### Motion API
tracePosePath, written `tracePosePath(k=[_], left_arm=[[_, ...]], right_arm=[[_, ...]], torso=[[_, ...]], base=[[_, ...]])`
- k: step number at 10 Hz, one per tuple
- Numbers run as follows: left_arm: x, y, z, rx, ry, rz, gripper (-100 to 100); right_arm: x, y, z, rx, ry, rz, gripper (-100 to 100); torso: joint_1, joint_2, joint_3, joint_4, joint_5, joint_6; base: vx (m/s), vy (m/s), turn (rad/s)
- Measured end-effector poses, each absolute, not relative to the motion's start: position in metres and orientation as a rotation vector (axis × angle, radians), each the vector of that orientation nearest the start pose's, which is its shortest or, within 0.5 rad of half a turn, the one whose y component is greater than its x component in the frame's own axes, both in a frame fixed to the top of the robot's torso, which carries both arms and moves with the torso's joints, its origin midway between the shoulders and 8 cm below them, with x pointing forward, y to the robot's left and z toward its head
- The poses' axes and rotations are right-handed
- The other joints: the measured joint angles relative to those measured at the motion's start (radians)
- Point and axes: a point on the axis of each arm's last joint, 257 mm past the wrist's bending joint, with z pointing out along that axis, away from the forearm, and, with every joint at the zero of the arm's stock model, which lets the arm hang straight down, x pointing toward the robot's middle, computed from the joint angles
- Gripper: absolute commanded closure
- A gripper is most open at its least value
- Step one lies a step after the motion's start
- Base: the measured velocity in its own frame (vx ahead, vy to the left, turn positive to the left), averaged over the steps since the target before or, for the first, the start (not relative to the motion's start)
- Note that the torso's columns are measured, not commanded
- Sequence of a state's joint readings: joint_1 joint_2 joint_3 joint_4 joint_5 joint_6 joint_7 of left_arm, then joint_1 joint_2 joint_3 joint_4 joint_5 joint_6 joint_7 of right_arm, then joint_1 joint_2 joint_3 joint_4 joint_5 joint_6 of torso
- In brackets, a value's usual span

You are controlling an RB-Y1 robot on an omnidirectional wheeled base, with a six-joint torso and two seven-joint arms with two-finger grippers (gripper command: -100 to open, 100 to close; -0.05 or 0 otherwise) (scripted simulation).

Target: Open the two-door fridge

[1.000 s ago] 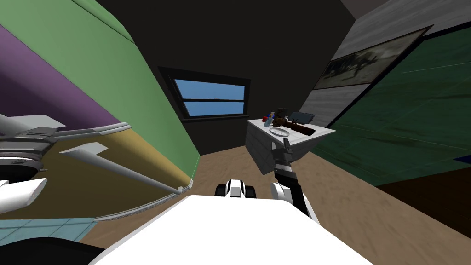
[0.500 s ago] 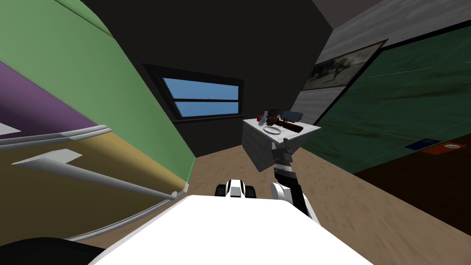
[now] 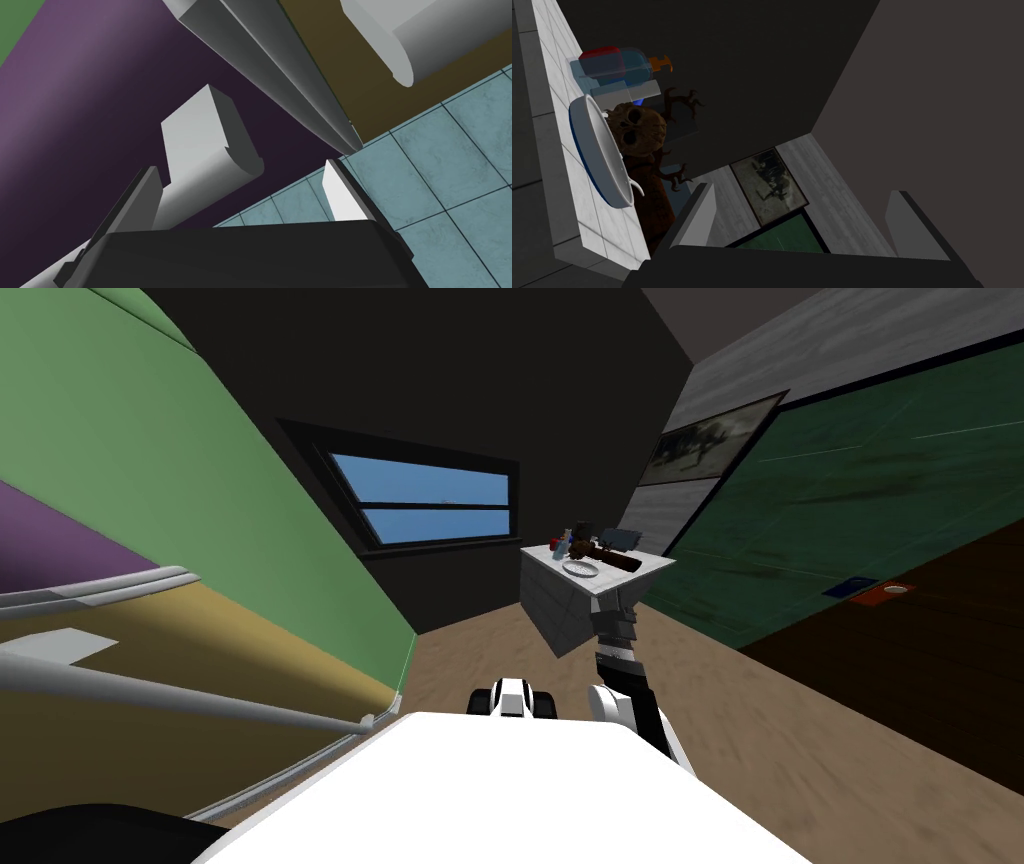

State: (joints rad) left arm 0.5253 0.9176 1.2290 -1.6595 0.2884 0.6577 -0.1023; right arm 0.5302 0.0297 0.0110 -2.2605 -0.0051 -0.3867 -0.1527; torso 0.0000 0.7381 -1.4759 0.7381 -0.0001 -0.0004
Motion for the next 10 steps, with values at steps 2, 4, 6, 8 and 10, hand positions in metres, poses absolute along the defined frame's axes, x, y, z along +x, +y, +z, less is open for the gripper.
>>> tracePosePath(k=[2, 4, 6, 8, 10], left_arm=[[0.119, 0.867, 0.113, -1.348, 0.716, 0.235, -100], [0.112, 0.872, 0.117, -1.371, 0.696, 0.237, -100], [0.099, 0.877, 0.121, -1.381, 0.672, 0.266, -100], [0.103, 0.876, 0.121, -1.379, 0.677, 0.26, 100], [0.11, 0.873, 0.119, -1.373, 0.691, 0.244, 100]], right_arm=[[0.362, -0.287, -0.017, 0.88, 0.638, 1.404, 0], [0.362, -0.287, -0.017, 0.88, 0.638, 1.403, 0], [0.362, -0.287, -0.017, 0.88, 0.638, 1.404, 0], [0.362, -0.287, -0.017, 0.88, 0.638, 1.403, 0], [0.362, -0.287, -0.017, 0.88, 0.638, 1.403, 0]], torso=[[0.001, 0.0, 0.0, 0.0, 0.0, 0.0], [0.001, 0.0, 0.0, 0.0, 0.0, 0.0], [0.003, 0.003, 0.002, 0.001, 0.001, 0.001], [-0.003, -0.002, -0.001, -0.001, 0.0, -0.001], [-0.001, 0.001, 0.0, 0.0, -0.001, 0.0]], base=[[-0.001, -0.025, -0.115], [-0.015, 0.009, -0.097], [-0.059, 0.052, -0.179], [0.033, -0.034, 0.237], [-0.075, -0.011, 0.022]])
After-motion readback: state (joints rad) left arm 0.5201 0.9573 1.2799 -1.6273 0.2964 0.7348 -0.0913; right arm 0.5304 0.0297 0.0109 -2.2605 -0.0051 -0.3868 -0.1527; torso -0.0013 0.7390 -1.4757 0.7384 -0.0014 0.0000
